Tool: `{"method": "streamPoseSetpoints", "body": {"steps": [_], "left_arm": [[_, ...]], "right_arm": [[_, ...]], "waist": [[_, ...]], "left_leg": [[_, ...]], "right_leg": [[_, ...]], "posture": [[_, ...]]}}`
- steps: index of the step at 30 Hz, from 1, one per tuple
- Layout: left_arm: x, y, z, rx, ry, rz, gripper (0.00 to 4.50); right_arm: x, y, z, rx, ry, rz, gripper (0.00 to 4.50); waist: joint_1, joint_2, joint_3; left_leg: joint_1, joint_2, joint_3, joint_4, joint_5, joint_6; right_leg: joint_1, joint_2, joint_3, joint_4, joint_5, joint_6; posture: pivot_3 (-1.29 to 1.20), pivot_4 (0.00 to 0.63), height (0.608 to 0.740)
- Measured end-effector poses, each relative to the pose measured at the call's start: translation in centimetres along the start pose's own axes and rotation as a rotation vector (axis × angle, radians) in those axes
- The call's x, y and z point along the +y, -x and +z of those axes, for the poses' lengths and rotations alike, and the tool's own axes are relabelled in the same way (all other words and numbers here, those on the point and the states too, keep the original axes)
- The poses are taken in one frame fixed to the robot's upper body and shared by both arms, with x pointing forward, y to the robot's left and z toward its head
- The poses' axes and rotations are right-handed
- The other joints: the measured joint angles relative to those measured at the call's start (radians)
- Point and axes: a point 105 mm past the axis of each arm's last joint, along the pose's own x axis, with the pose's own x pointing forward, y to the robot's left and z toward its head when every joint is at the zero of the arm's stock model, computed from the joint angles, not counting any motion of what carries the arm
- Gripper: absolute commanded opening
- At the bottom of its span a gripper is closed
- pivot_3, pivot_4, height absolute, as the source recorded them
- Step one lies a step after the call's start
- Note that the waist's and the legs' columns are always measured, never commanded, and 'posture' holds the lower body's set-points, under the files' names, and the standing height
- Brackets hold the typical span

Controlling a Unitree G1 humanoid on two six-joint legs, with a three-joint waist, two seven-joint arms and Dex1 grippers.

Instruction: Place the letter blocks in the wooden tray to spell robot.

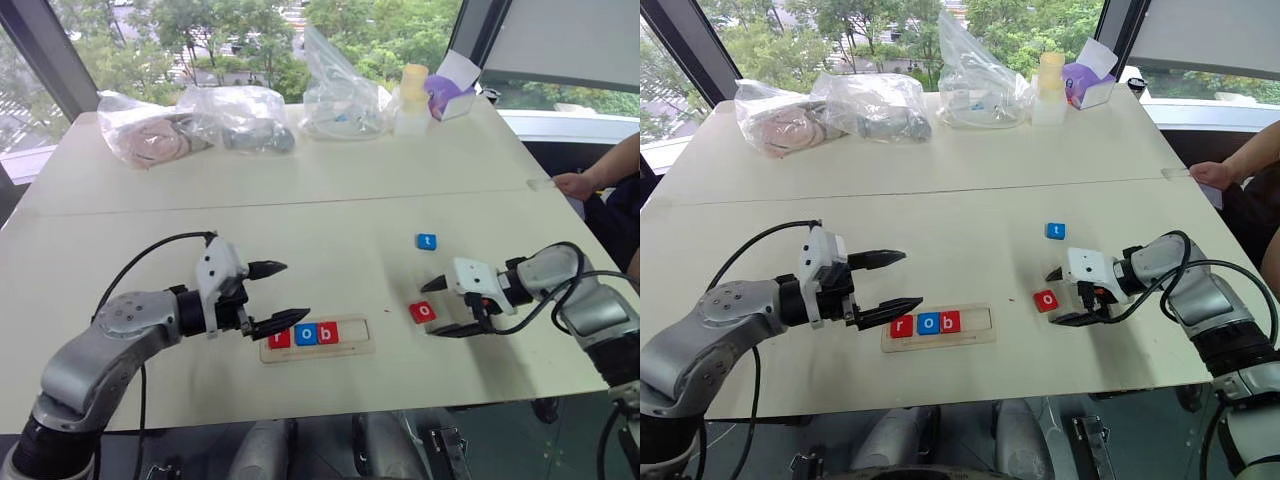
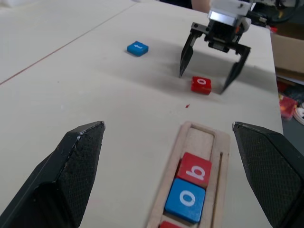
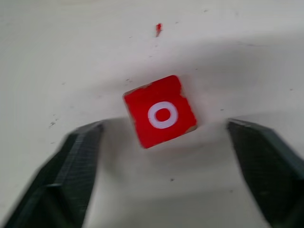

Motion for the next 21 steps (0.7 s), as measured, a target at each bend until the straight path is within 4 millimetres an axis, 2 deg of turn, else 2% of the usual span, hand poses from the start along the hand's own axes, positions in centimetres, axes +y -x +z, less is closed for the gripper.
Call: {"method": "streamPoseSetpoints", "body": {"steps": [3,4,9,17,21], "left_arm": [[-0.2,0.5,-0.9,0.002,0.011,0.004,4.50],[-0.3,0.6,-1.1,0.003,0.013,0.002,4.50],[-0.2,1.1,-2.2,0.007,0.014,0.005,4.50],[-0.3,1.6,-3.2,0.007,0.010,0.004,4.50],[-0.3,1.7,-3.4,0.007,0.015,0.002,4.50]], "right_arm": [[0.1,-0.3,0.4,-0.020,-0.005,0.008,1.20],[0.2,-0.4,0.6,-0.022,-0.003,0.014,1.10],[1.8,-2.1,2.6,-0.093,-0.023,0.071,1.11],[3.7,-3.9,8.7,-0.222,-0.034,0.104,1.11],[4.1,-4.8,9.4,-0.211,-0.038,0.109,1.11]], "waist": [[0.000,0.000,0.000],[0.002,0.000,0.000],[0.003,0.000,0.000],[0.005,0.001,0.001],[0.006,0.001,0.001]], "left_leg": [[0.000,0.000,0.000,-0.001,0.000,0.000],[0.000,0.000,0.000,-0.001,0.000,0.000],[-0.002,0.000,-0.001,0.000,0.000,0.000],[-0.004,0.000,-0.001,0.000,0.000,0.000],[-0.005,0.000,-0.001,0.000,0.000,0.000]], "right_leg": [[0.000,-0.001,0.000,0.000,0.000,0.000],[-0.001,-0.001,0.000,0.000,0.000,0.000],[-0.002,-0.002,0.000,0.000,0.000,0.000],[-0.004,-0.002,0.000,0.000,0.000,0.000],[-0.004,-0.003,0.000,-0.001,0.000,0.000]], "posture": [[0.00,0.150,0.740],[0.00,0.150,0.740],[0.00,0.150,0.740],[0.00,0.150,0.740],[0.00,0.150,0.740]]}}
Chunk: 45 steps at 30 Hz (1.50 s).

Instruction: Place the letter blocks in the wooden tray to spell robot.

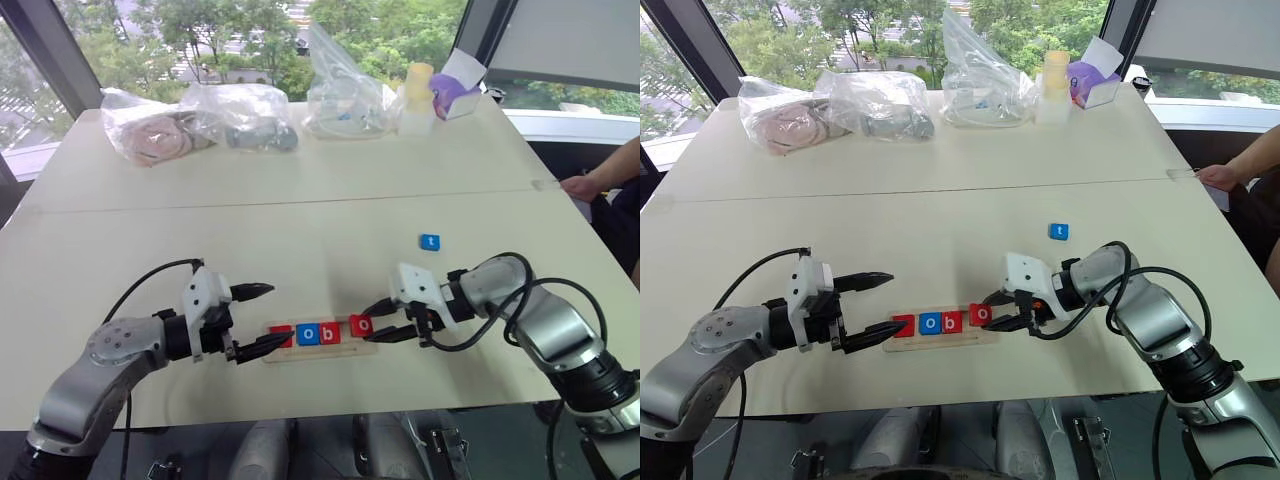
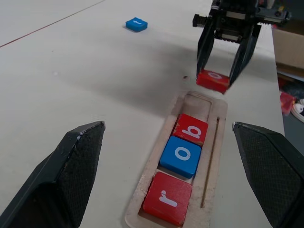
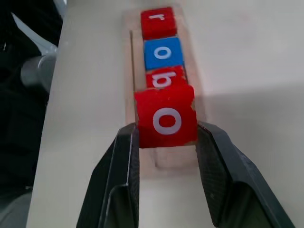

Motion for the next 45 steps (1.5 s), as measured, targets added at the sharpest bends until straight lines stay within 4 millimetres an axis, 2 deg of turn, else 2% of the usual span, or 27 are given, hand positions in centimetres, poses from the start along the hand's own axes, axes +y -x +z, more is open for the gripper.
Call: {"method": "streamPoseSetpoints", "body": {"steps": [8,23,30,37,41,45], "left_arm": [[-0.2,0.3,-0.7,0.008,0.000,0.000,4.50],[-0.3,0.3,-0.9,-0.003,0.005,0.010,4.50],[-0.1,0.2,-0.7,0.000,0.006,0.023,4.50],[-0.1,0.2,-0.7,0.001,0.006,0.027,4.50],[0.0,0.0,-0.3,-0.004,-0.005,0.027,4.50],[0.0,0.0,-0.3,-0.002,-0.004,0.025,4.50]], "right_arm": [[0.1,-1.3,-0.4,0.032,0.008,-0.004,1.11],[-0.6,-1.9,-1.0,0.073,0.054,-0.028,1.11],[-0.5,-2.0,-1.0,0.073,0.055,-0.022,4.46],[-0.7,-1.9,-0.5,0.053,0.042,-0.031,4.46],[-2.3,-0.6,0.2,0.029,0.044,-0.114,4.46],[-3.1,0.3,-0.5,0.050,0.032,-0.163,4.46]], "waist": [[-0.001,0.000,0.000],[-0.003,0.000,0.000],[-0.003,0.000,0.000],[-0.003,0.000,0.000],[-0.003,0.000,0.000],[-0.002,0.000,0.000]], "left_leg": [[0.000,0.000,0.000,0.000,0.000,0.000],[0.000,0.000,0.000,0.000,0.000,0.000],[0.000,0.000,0.000,0.000,0.000,0.000],[0.000,0.000,0.000,0.000,0.000,0.000],[0.000,0.000,0.000,0.000,0.000,0.000],[0.000,0.000,0.000,0.000,0.000,0.000]], "right_leg": [[0.000,0.000,0.000,0.000,0.000,0.000],[-0.001,0.001,0.000,0.000,0.000,0.000],[0.000,0.001,0.000,0.000,0.000,0.000],[-0.001,0.001,0.000,0.001,0.000,0.001],[0.000,0.001,0.000,0.000,0.001,0.001],[0.000,0.001,0.000,0.000,0.001,0.001]], "posture": [[0.00,0.150,0.740],[0.00,0.150,0.740],[0.00,0.150,0.740],[0.00,0.150,0.740],[0.00,0.150,0.740],[0.00,0.150,0.740]]}}
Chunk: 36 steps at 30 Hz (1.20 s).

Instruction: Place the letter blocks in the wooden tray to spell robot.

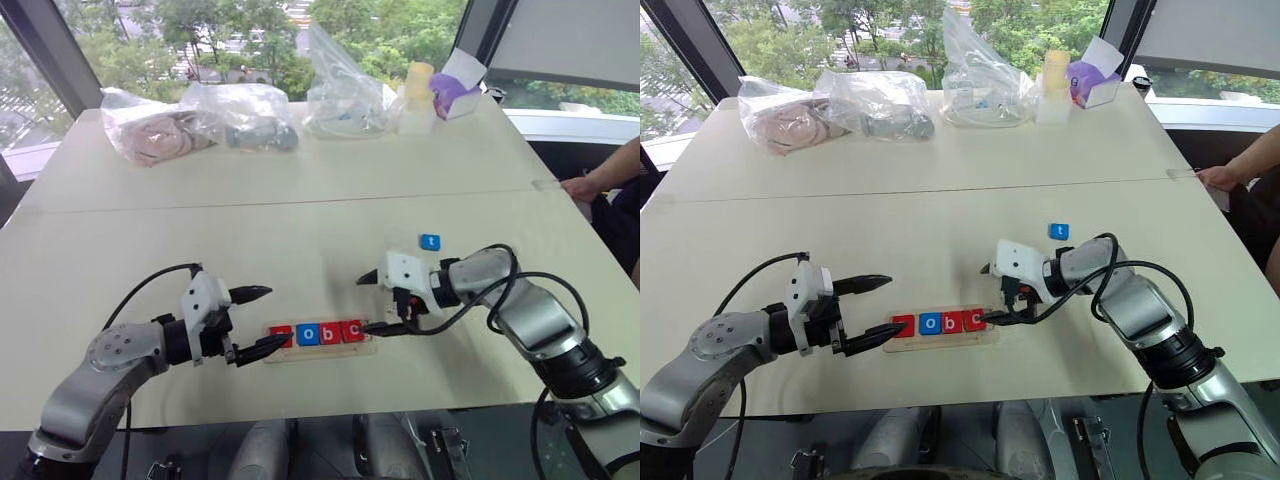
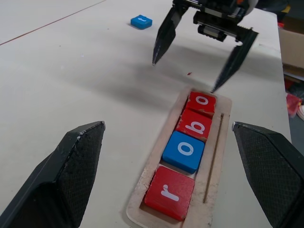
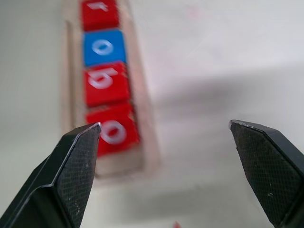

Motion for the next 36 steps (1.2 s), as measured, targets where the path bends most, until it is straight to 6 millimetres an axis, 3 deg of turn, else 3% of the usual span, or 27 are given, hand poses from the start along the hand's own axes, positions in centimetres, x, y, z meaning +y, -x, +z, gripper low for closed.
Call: {"method": "streamPoseSetpoints", "body": {"steps": [8,25,36], "left_arm": [[0.1,-0.2,0.3,-0.004,-0.006,-0.004,4.50],[0.0,-0.4,0.7,-0.003,0.002,-0.007,4.50],[-0.1,-0.5,1.0,-0.005,0.001,0.003,4.50]], "right_arm": [[-1.1,0.3,-1.7,0.038,-0.018,-0.043,4.46],[-0.6,-0.6,-1.6,0.028,0.001,-0.031,4.46],[0.5,-2.1,-0.4,-0.010,0.014,0.007,4.46]], "waist": [[-0.002,0.000,0.000],[-0.001,0.000,0.000],[-0.001,0.000,0.000]], "left_leg": [[0.000,0.000,0.000,0.000,0.000,0.000],[0.000,0.000,0.000,0.000,0.000,0.000],[0.000,0.000,0.000,0.000,0.000,0.000]], "right_leg": [[0.000,0.000,0.000,0.000,0.000,0.000],[0.000,0.001,0.000,0.001,0.001,0.001],[0.000,0.001,0.000,0.001,0.001,0.001]], "posture": [[0.00,0.150,0.740],[0.00,0.150,0.740],[0.00,0.150,0.740]]}}
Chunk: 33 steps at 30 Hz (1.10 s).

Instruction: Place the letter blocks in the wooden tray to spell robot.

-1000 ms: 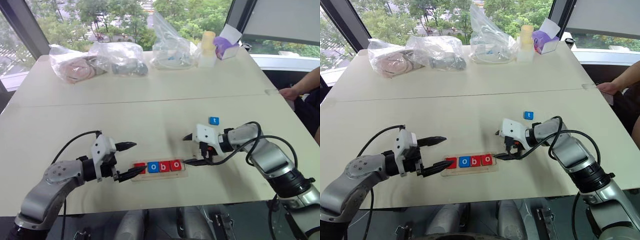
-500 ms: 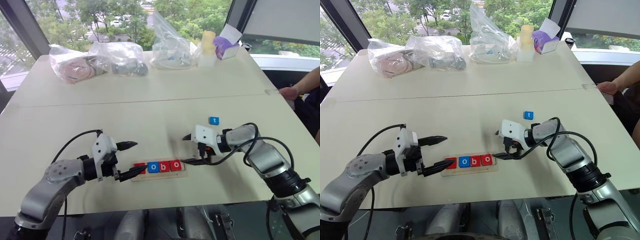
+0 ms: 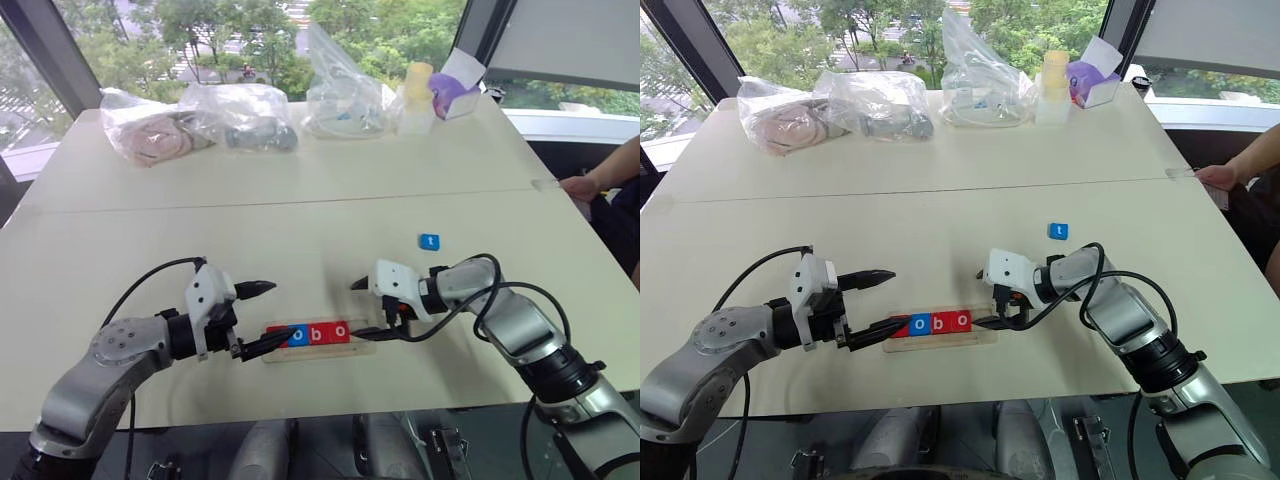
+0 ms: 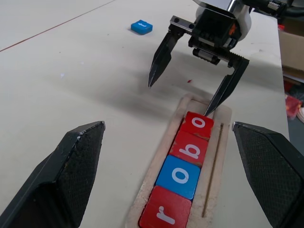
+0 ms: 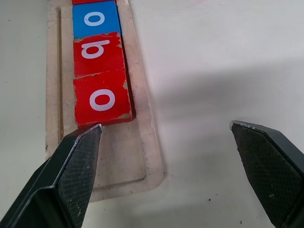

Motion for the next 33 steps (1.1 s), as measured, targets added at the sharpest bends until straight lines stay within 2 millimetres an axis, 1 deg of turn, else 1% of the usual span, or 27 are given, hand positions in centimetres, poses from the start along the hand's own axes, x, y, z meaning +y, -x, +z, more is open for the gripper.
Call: {"method": "streamPoseSetpoints", "body": {"steps": [6,9,10,11,13,15,16,17,19,21,23,25,27,30,33], "left_arm": [[0.0,0.0,0.1,-0.002,-0.004,0.009,4.50],[0.0,0.0,0.1,-0.003,-0.005,0.010,4.50],[0.0,0.0,0.1,-0.003,-0.005,0.010,4.50],[0.0,0.0,0.1,-0.002,-0.004,0.010,4.50],[0.0,0.0,0.1,-0.002,-0.004,0.010,4.50],[0.0,0.0,0.1,-0.003,-0.005,0.010,4.50],[0.0,0.0,0.2,-0.004,-0.005,0.010,4.50],[0.0,0.0,0.2,-0.005,-0.004,0.010,4.50],[0.0,-0.1,0.2,-0.009,-0.004,0.009,4.50],[0.0,-0.2,0.3,-0.018,-0.005,0.008,4.50],[0.1,-0.3,0.3,-0.018,-0.003,0.008,4.50],[0.2,-0.4,0.2,-0.018,0.000,0.006,4.50],[0.2,-0.7,0.3,-0.025,-0.001,-0.006,4.50],[0.4,-0.8,0.5,-0.030,-0.008,-0.007,4.50],[0.5,-0.7,0.4,-0.028,-0.010,-0.004,4.50]], "right_arm": [[0.0,0.0,0.0,0.004,0.005,-0.002,4.46],[-0.5,1.0,-0.4,0.041,0.015,-0.018,4.46],[-0.8,1.7,-0.5,0.050,0.007,-0.030,4.46],[-1.3,2.6,-0.5,0.056,0.002,-0.052,4.46],[-2.2,3.9,0.3,0.032,0.000,-0.104,4.46],[-4.0,5.2,1.2,0.003,-0.014,-0.215,4.46],[-4.8,5.7,1.4,-0.007,-0.026,-0.267,4.46],[-6.0,6.2,1.4,-0.019,-0.063,-0.345,4.46],[-8.0,6.9,0.5,-0.015,-0.163,-0.492,4.46],[-9.8,7.6,-1.5,0.028,-0.304,-0.664,4.46],[-10.8,8.1,-3.5,0.071,-0.436,-0.811,4.46],[-11.1,8.2,-4.5,0.086,-0.546,-0.917,4.46],[-11.2,8.0,-5.0,0.092,-0.638,-0.987,4.46],[-11.0,7.7,-5.5,0.095,-0.737,-1.047,4.46],[-10.8,7.7,-5.8,0.103,-0.792,-1.086,4.46]], "waist": [[-0.001,0.000,0.000],[0.000,0.000,0.000],[0.001,0.000,0.000],[0.002,0.000,0.000],[0.002,0.000,0.000],[-0.003,0.000,0.000],[-0.002,0.000,0.000],[-0.002,0.000,0.000],[0.000,0.000,0.000],[0.001,0.000,0.000],[0.002,0.000,0.000],[0.001,0.000,0.000],[-0.002,0.000,0.000],[-0.004,0.001,0.000],[-0.004,0.001,0.000]], "left_leg": [[0.000,0.000,0.000,0.000,0.000,0.000],[0.000,0.000,0.000,0.000,0.000,0.000],[0.000,0.000,0.000,0.000,0.000,0.000],[0.000,0.000,0.000,0.000,0.000,0.000],[0.000,0.000,0.000,0.000,0.000,0.000],[0.000,0.000,0.000,0.000,0.000,0.000],[0.000,0.001,0.000,0.000,0.000,0.000],[0.000,0.001,0.000,0.000,0.000,0.000],[0.000,0.000,0.000,0.000,0.000,0.000],[0.000,0.000,0.000,0.000,0.000,-0.001],[-0.001,0.000,0.000,0.000,0.000,-0.001],[-0.002,0.000,0.001,-0.001,0.001,-0.001],[-0.002,0.000,0.001,-0.002,0.001,-0.001],[-0.002,0.000,0.002,-0.002,0.001,-0.002],[-0.002,0.000,0.002,-0.002,0.001,-0.002]], "right_leg": [[0.000,0.000,0.000,0.000,0.000,0.000],[0.000,0.000,0.000,0.000,0.000,0.000],[0.000,0.000,0.000,0.000,0.000,0.000],[0.000,0.000,0.000,0.000,0.000,0.000],[0.000,0.000,0.000,0.000,0.000,0.000],[0.000,0.000,0.000,0.000,0.000,-0.001],[0.000,0.000,0.000,0.000,0.000,-0.001],[0.000,0.000,0.000,0.000,0.000,-0.002],[0.000,0.000,0.000,0.001,0.000,-0.002],[-0.001,0.000,0.001,0.000,-0.001,-0.003],[-0.003,0.000,0.001,0.001,0.000,-0.002],[-0.004,0.000,0.002,0.002,0.001,0.000],[-0.005,0.000,0.003,0.002,0.001,0.000],[-0.006,0.001,0.003,0.003,0.001,0.000],[-0.006,0.002,0.003,0.003,0.002,0.000]], "posture": [[0.00,0.150,0.740],[0.00,0.150,0.740],[0.00,0.150,0.740],[0.00,0.150,0.740],[0.00,0.150,0.740],[0.00,0.150,0.740],[0.00,0.150,0.740],[0.00,0.150,0.740],[0.00,0.150,0.740],[0.00,0.150,0.740],[0.00,0.150,0.740],[0.00,0.150,0.740],[0.00,0.150,0.740],[0.00,0.150,0.740],[0.00,0.150,0.740]]}}
